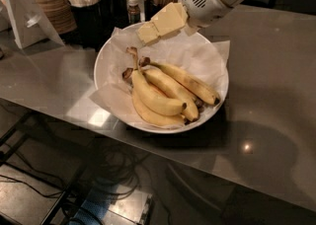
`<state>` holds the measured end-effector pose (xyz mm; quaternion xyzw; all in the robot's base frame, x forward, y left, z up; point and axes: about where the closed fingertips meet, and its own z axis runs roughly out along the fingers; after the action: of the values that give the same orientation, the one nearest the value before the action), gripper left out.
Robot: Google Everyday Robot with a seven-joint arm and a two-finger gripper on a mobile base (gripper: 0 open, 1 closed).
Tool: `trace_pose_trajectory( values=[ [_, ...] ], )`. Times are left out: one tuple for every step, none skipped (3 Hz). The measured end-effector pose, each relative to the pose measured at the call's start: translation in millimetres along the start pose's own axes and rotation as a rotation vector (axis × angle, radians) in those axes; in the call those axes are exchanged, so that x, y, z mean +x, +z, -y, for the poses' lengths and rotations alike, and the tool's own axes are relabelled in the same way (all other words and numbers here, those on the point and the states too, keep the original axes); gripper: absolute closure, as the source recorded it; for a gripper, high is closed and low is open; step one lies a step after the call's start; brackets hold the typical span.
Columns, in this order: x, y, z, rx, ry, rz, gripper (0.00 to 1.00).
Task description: Pick banana from white bowl
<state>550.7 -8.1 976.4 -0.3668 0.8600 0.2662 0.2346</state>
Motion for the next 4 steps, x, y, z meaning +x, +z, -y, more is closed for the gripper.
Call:
trace_pose_trajectory(
  values=[
    [9,14,1,0.038,0.039,-0.017,0.00],
    [20,27,1,0.061,0.081,-0.034,0.00],
    [23,38,-6,0.068,0.085,-0.035,0.00],
    [14,47,-19,0.059,0.041,-0.022,0.00]
  ],
)
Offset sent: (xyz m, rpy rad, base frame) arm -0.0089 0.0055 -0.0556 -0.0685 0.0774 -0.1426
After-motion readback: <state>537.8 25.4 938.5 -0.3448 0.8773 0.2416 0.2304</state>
